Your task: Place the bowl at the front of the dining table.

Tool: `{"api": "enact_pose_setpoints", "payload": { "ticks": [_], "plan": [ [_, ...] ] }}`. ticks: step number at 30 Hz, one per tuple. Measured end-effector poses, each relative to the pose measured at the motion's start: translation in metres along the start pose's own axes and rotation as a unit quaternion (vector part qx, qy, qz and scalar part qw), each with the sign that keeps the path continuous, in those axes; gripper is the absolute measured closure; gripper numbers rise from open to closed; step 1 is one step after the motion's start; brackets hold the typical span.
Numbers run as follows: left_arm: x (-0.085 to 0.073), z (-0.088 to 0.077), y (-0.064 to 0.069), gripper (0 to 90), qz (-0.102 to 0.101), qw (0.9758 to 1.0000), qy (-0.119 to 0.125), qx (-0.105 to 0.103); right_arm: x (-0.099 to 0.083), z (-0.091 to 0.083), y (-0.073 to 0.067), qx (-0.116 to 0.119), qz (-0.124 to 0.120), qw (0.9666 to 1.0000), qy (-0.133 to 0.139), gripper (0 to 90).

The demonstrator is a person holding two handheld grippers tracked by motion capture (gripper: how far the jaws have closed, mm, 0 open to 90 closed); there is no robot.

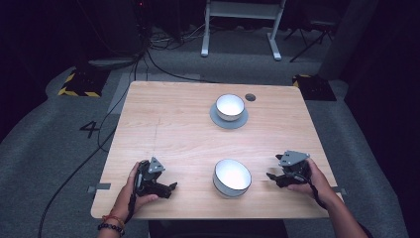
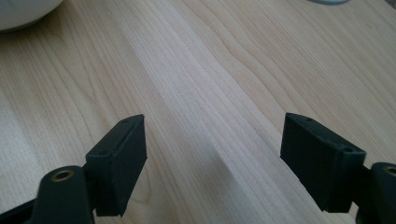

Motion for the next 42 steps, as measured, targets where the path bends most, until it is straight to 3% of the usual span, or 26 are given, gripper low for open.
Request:
{"api": "enact_pose_setpoints", "payload": {
  "ticks": [1,4,14,21,31,38,42],
  "plan": [
    [0.000,0.000,0.000,0.5,0.000,1.0000,0.000,0.001,-0.003,-0.001,0.000,0.001,0.009,1.0000,0.003,22.9],
    [0.000,0.000,0.000,0.5,0.000,1.0000,0.000,0.001,-0.008,-0.002,0.002,-0.002,0.001,1.0000,0.003,22.9],
    [0.000,0.000,-0.002,0.4,0.004,1.0000,0.000,0.006,-0.023,-0.008,0.010,-0.005,0.016,0.9998,0.015,22.8],
    [0.000,0.000,-0.002,0.4,0.004,1.0000,-0.001,0.005,-0.038,-0.014,0.016,0.002,0.052,0.9983,0.024,22.5],
    [0.001,0.000,-0.001,0.4,0.003,1.0000,0.000,0.001,-0.054,-0.017,0.024,0.004,0.075,0.9967,0.029,21.6],
    [0.001,0.001,0.000,0.4,0.000,1.0000,0.002,-0.002,-0.064,-0.019,0.030,0.022,0.111,0.9922,0.052,20.4],
    [0.001,0.001,0.000,0.4,0.000,1.0000,-0.001,-0.005,-0.069,-0.022,0.034,0.024,0.120,0.9912,0.049,18.5]
  ]
}}
Point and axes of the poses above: each handheld gripper's, and its own axes: z roughly forward along the jaws, x roughly out of its top, y roughly to its right, the point moved 9 cm from there along z, roughly forward along the jaws, and after that the axes turned 6 degrees about z, right-handed, at the moved point
